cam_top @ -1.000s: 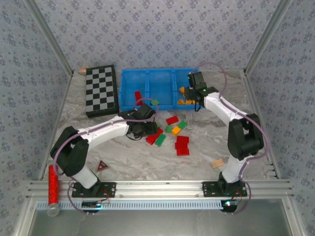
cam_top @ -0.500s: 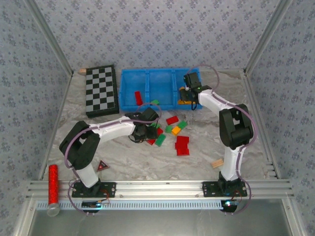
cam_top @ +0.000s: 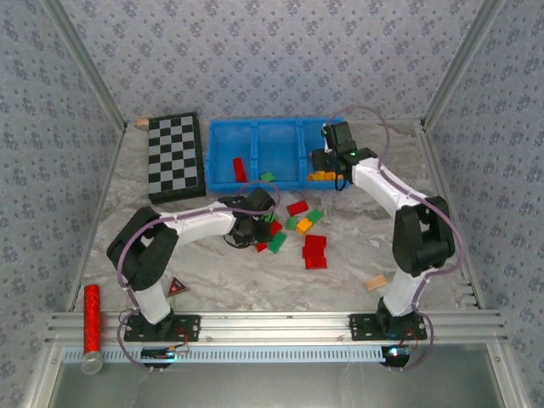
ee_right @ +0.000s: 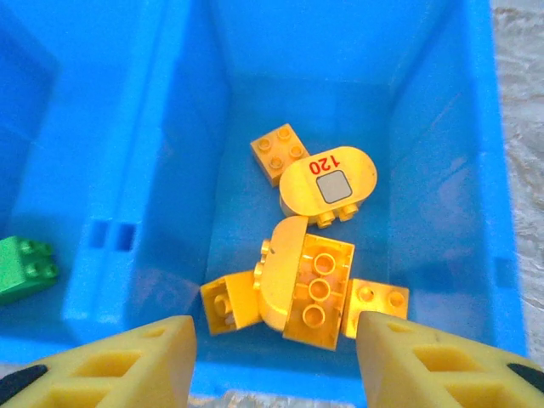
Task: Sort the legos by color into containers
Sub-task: Pick up the lego from the center of the table, then place the lego in the container.
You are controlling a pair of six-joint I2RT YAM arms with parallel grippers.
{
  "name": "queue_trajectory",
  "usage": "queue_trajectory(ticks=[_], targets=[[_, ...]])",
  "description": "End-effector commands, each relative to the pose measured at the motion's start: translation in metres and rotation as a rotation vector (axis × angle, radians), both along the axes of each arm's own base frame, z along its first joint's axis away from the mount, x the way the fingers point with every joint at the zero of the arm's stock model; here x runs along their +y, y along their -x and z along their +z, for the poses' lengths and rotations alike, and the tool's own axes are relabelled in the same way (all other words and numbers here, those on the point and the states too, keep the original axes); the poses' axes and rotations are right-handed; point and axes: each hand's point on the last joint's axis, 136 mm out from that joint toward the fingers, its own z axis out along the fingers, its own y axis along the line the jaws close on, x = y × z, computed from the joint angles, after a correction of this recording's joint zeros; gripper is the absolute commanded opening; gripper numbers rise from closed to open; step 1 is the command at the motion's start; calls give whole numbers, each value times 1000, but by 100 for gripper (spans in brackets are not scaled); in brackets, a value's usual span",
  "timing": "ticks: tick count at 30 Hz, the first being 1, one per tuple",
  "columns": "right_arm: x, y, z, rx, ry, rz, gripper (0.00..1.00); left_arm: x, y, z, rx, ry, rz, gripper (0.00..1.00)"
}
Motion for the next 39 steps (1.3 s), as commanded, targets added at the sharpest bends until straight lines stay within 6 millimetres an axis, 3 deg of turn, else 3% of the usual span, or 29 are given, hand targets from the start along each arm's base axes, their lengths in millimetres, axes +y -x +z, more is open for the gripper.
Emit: queue_trajectory(ticks=[1,7,11,16,19,23,30,33,39], targets=[[-6,34,4,52,-7,-17,54,27,32,-25,106,-91,-13,48],[-7,83,-4,133,-35,3,60,42,45,-28,128,-113,-20,42],[-9,117,-23,214,-75,1,63,52,45,-19,110,-114,-12,39],[-15,145,-40,265,-100,-21,63,68,35,5,68,-107,4,36],[-11,161,-51,296,-141,-14,64,80,14,35,-3,-99,14,35],[-2,179,-70,353,-192,-3,64,95,-30,80,-129,-88,41,34],[16,205,-87,417,-206,13,70,97,-115,140,-343,-81,69,34],[20,213,-91,433,-205,9,76,97,-144,147,-383,-94,71,34],[23,217,-104,453,-190,-6,90,87,-190,136,-407,-104,63,33]])
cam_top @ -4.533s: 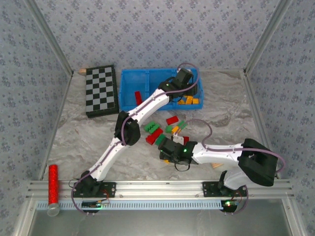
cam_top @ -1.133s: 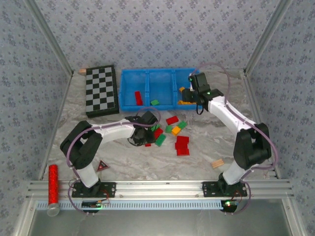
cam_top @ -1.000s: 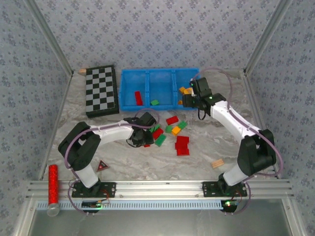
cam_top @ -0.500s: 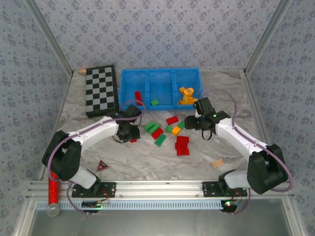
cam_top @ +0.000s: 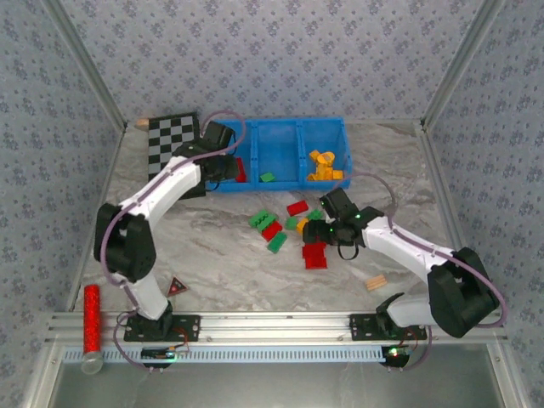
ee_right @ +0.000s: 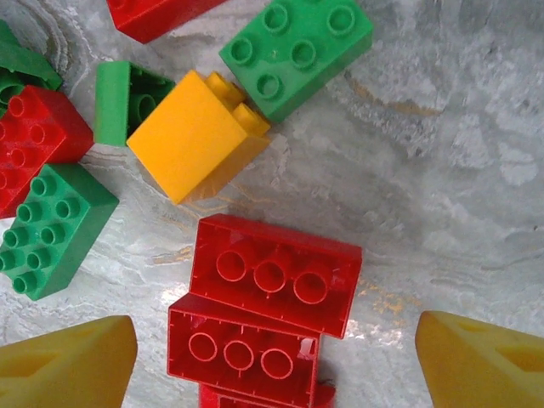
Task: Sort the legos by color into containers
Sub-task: Place the lego in the container, then pick up the lego from the center of the table.
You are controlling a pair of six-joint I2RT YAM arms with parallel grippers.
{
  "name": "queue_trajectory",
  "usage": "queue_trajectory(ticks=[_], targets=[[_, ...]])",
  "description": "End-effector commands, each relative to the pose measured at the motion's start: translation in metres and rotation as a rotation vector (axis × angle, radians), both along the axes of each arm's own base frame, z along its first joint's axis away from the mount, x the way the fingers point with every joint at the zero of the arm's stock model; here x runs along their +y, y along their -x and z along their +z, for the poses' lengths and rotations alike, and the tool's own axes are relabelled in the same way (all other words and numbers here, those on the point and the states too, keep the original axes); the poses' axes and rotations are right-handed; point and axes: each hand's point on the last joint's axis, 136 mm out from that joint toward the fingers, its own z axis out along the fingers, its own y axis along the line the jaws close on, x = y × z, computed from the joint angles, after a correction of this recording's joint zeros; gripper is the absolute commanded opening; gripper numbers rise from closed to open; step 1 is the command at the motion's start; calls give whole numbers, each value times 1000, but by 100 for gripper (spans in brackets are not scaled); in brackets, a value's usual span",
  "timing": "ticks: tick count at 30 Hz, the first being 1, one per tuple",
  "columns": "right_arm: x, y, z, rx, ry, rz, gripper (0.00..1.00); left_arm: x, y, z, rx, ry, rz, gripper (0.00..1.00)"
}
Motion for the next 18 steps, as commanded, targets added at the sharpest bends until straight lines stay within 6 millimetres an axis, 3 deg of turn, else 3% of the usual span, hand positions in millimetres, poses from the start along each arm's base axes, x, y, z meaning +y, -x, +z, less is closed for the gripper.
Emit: queue_trajectory(ticks=[1,6,12,18], targets=[[1,3,-9,20,10,-24,92,-2,-26,-1,-32,-34,-21,34],[5,2,-22,31,45,-17,95,-9,-51,-18,-20,-68,-39,33],[8,-2,-34,40,68,-18,95,-13,-68,-40,13,-74,-39,33],[8,-6,-41,46,93,-18,83,-14,-70,-64,60,-87,-39,35]])
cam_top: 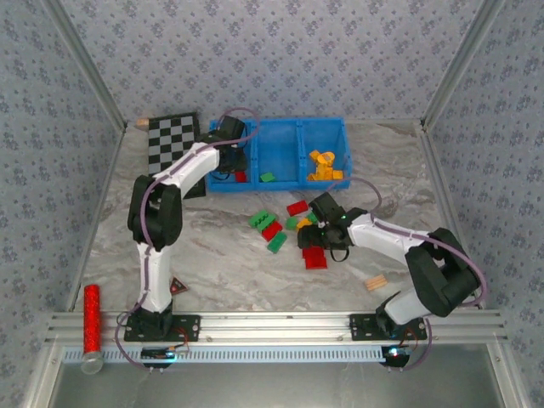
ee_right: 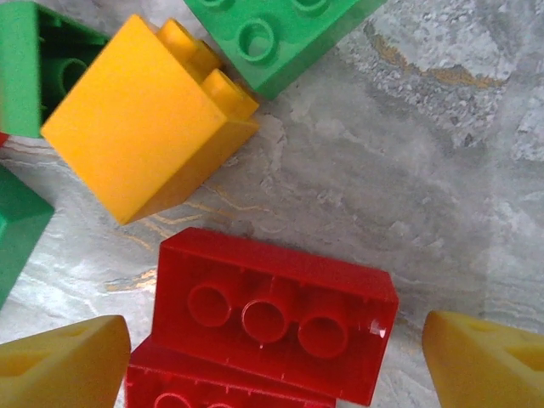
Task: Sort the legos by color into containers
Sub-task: Pick up the lego from the center of the table.
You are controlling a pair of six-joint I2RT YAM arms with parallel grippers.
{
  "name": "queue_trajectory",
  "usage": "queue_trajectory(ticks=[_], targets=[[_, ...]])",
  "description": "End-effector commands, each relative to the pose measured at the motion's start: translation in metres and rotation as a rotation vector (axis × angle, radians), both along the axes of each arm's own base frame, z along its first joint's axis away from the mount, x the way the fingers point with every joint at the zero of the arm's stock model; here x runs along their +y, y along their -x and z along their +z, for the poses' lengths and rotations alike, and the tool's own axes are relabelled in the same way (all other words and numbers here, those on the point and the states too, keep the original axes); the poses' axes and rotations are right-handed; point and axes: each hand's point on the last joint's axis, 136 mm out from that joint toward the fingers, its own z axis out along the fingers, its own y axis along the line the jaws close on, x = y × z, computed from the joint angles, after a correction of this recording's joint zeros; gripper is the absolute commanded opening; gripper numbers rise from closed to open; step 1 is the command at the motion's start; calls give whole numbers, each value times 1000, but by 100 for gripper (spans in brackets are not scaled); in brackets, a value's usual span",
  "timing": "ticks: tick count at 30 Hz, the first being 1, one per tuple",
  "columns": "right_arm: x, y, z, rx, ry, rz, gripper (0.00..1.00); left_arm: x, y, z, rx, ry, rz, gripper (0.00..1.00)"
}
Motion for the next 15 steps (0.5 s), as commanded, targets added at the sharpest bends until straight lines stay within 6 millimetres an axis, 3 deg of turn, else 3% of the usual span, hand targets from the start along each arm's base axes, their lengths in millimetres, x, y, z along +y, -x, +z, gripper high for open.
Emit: queue_trajectory(ticks=[1,6,15], targets=[[-1,-5,-2,-12,25,-16,80,1,-5,-2,2,-13,-9,35],[1,-9,-4,-12,27,-14,75,2,-2,-10,17,-19,-11,37],[1,-10,-3,-16,45,-10,53,4,7,-5,14,-7,-14,51]])
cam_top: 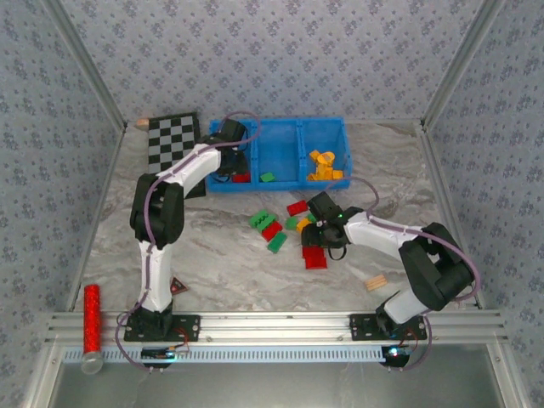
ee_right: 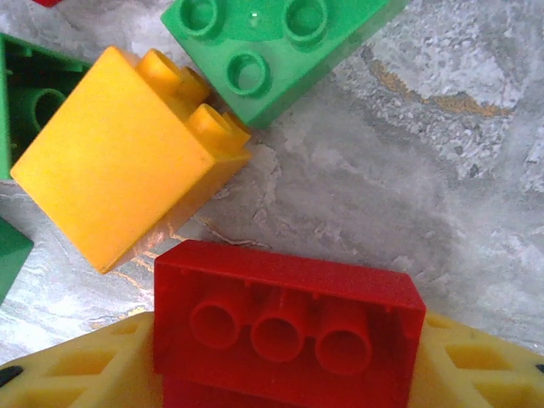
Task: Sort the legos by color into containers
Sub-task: Pick up the lego from the center of the table, then place the lego in the container.
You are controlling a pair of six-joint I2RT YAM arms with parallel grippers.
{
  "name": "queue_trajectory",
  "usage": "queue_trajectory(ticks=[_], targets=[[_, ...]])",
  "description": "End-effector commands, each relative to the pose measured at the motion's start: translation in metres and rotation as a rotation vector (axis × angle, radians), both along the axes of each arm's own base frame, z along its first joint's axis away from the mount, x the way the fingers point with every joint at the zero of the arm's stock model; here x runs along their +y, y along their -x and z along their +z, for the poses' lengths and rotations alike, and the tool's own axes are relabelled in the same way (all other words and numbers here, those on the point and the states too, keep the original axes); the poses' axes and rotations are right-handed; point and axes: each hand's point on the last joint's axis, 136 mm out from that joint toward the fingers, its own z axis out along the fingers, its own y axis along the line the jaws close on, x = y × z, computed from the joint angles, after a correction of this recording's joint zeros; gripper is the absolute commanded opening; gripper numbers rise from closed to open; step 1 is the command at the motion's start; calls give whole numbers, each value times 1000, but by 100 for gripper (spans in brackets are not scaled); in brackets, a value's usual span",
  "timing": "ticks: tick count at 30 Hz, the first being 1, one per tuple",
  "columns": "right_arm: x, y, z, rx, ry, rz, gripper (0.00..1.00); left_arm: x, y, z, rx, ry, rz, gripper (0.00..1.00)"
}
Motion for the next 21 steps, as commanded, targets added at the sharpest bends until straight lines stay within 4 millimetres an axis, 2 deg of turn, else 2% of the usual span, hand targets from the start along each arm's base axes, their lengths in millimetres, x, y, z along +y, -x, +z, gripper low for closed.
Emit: queue_trajectory(ticks=[1,4,7,13,18,21], targets=[[-2,-2,3,-6,33,3,52,2,5,12,-19,9,-9,53],[-5,-2,14,-18,52,8,50,1,6,28,-48,30,-15,56],[-7,-2,31,-40,67,22,48,-2,9,52,-92,71,-29,61],[-2,-17,80,-143,92,85,47,-6,21,122,-210,173,-67,66],[18,-56,120,-262,127,183,47,5,46,178,-304,239,-88,68],[42,-92,153,-372,122,241,47,23,70,203,-349,230,-87,68]])
